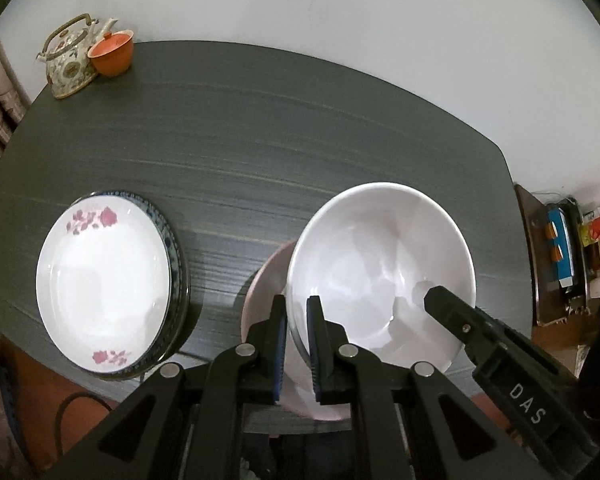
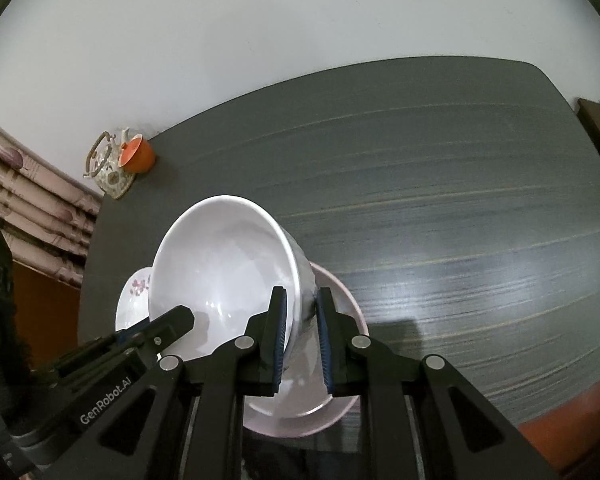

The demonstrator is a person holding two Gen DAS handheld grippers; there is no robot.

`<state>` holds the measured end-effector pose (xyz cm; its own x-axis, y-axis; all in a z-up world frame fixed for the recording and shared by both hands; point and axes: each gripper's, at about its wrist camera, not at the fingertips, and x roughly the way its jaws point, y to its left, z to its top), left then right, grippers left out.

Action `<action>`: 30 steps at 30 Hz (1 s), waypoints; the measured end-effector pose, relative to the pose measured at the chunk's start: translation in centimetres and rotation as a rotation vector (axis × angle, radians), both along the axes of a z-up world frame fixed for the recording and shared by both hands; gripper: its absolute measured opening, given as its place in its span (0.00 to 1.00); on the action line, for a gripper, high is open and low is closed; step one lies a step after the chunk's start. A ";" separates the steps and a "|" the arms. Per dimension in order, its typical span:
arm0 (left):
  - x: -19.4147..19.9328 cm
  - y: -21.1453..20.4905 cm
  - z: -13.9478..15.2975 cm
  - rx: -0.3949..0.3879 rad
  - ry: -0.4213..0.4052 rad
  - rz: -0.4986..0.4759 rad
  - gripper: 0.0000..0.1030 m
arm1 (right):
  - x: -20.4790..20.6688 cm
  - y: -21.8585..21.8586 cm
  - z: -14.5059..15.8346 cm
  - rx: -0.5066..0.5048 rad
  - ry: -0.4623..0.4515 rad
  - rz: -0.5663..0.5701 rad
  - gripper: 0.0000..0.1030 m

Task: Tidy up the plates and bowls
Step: 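Lift the Rabbit bowl and carry it over the nested bowls, then lower the Rabbit bowl into the white bowl and open both grippers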

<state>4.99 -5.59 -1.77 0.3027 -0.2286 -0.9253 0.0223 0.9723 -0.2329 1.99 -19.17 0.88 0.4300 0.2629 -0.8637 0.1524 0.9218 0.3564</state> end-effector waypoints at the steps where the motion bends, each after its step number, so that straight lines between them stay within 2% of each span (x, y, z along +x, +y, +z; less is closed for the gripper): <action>1: -0.1 0.0 -0.1 0.002 -0.003 -0.002 0.10 | -0.2 -0.3 -0.1 0.003 0.003 0.000 0.15; 11: -0.9 -0.3 -1.3 0.012 0.011 -0.005 0.10 | -1.6 -0.4 -2.0 0.029 0.044 -0.010 0.15; 30: -1.0 -0.6 -3.0 0.017 0.052 -0.008 0.10 | -2.4 -0.7 -3.1 0.024 0.075 -0.018 0.16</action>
